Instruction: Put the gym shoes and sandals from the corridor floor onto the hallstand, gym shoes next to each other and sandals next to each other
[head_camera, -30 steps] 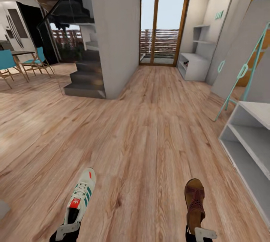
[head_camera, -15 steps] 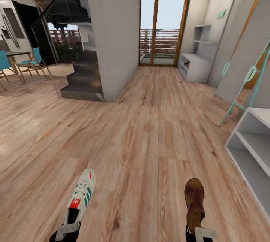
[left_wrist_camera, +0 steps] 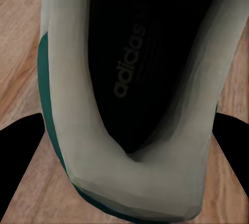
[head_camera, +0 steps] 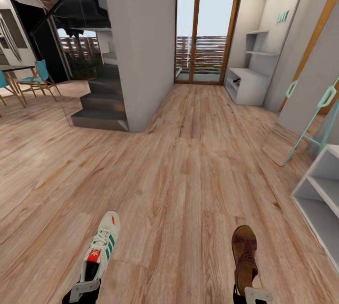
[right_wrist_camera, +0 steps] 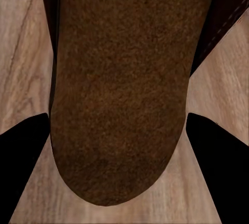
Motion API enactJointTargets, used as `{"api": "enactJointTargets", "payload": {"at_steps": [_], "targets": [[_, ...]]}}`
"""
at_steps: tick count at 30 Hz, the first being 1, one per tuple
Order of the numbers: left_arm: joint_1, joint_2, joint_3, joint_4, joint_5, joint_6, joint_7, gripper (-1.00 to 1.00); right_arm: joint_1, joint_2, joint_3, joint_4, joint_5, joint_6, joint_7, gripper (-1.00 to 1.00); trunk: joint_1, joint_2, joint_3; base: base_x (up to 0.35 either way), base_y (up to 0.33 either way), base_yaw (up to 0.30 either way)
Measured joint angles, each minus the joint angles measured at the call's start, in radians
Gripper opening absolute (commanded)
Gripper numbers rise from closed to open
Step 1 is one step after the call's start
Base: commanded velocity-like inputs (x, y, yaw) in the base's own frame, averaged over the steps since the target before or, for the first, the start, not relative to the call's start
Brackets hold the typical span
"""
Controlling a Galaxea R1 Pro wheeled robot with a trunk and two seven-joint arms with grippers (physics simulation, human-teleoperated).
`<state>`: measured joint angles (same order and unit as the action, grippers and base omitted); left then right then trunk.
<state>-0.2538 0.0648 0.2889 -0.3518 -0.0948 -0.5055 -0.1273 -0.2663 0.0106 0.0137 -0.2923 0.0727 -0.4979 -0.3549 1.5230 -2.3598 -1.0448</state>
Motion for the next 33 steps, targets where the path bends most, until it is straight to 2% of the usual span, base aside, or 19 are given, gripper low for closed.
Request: {"api": "enactJointTargets", "payload": {"at_steps": [6, 17, 33], "targets": [[0.001, 0.000, 0.000, 0.000, 0.000, 0.000, 0.000, -1.00, 0.000, 0.000, 0.000, 0.007, 0.000, 0.000, 0.000, -1.00, 0.000, 0.000, 0.000, 0.328, 0.000, -0.038], [0.001, 0.000, 0.000, 0.000, 0.000, -0.017, 0.000, -1.00, 0.000, 0.000, 0.000, 0.008, -0.001, 0.000, 0.000, -1.00, 0.000, 0.000, 0.000, 0.328, 0.000, -0.237], [0.002, 0.000, 0.000, 0.000, 0.000, -0.017, 0.000, -1.00, 0.000, 0.001, 0.000, 0.008, -0.001, 0.000, 0.000, -1.00, 0.000, 0.000, 0.000, 0.328, 0.000, -0.011]]}}
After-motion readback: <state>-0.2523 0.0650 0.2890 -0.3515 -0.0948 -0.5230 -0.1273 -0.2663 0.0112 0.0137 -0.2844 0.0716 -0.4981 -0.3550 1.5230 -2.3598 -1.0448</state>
